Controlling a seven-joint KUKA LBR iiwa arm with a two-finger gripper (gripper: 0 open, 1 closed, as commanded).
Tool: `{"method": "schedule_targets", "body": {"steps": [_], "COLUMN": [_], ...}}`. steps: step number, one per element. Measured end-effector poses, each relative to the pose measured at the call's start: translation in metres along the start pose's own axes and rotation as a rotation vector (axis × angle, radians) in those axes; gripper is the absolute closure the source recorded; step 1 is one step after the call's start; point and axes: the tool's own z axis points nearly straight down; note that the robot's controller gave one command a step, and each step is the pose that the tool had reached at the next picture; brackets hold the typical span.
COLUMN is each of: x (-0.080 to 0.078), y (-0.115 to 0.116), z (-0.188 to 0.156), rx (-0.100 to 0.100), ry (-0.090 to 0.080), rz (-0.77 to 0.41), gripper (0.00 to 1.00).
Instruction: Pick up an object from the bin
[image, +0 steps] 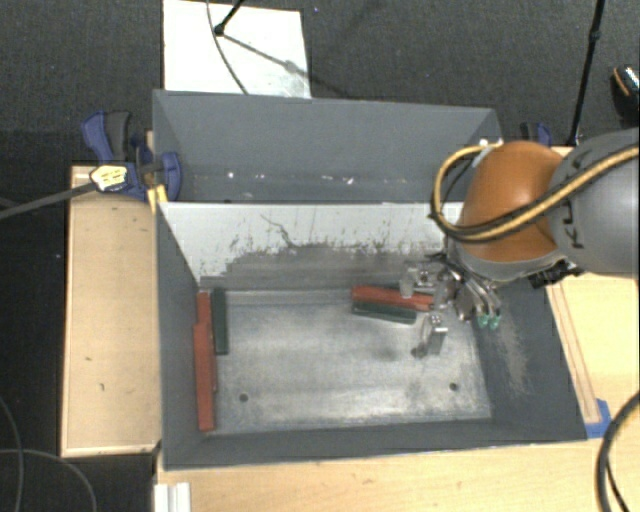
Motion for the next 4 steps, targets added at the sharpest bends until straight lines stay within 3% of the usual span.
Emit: {"method": "schedule_targets", "body": {"steps": [1,2,3,4], "x": [-0.021,-0.02,-0.02,-0.012], "y": [0.027,0.028,0.028,0.07], "z": [0.048,0.049,0.049,-0.144], "rx": [0.002,0.0,0.0,-0.001], "ry": [-0.016,-0.012,-0.009,-0.017], "rz": [-0.061,-0.027,-0.026,0.031], "gripper": [0.0,0.0,1.0,1.0]}}
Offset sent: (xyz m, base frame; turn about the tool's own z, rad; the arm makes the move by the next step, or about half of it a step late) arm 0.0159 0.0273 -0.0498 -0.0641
